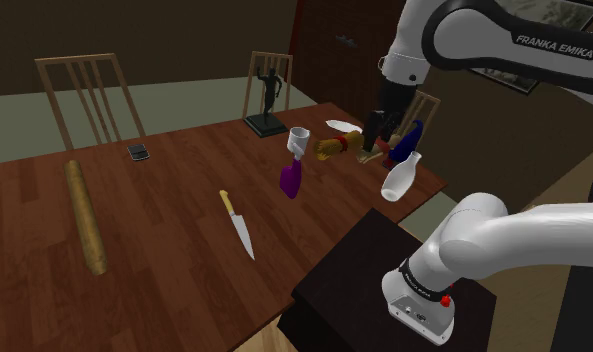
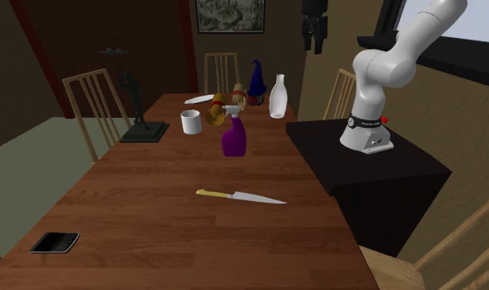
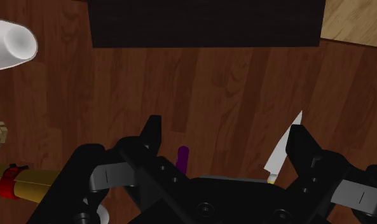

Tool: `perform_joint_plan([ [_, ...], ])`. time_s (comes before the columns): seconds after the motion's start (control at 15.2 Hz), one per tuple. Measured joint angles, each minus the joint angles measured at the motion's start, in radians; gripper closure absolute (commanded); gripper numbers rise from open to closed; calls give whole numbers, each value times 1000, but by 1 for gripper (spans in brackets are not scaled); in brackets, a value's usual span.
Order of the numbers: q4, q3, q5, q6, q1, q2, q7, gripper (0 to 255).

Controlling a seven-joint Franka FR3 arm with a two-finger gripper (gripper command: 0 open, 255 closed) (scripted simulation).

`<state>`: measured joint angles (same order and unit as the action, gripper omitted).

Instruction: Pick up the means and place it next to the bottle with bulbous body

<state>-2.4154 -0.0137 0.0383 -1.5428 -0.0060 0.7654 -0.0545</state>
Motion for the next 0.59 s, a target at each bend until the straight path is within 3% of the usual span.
perform_joint_plan([
  [0.2,-18,-13,14,-41,4,-19,-18,0],
  [0.59,-132,-62,64,-259,17,-94,-80,0],
])
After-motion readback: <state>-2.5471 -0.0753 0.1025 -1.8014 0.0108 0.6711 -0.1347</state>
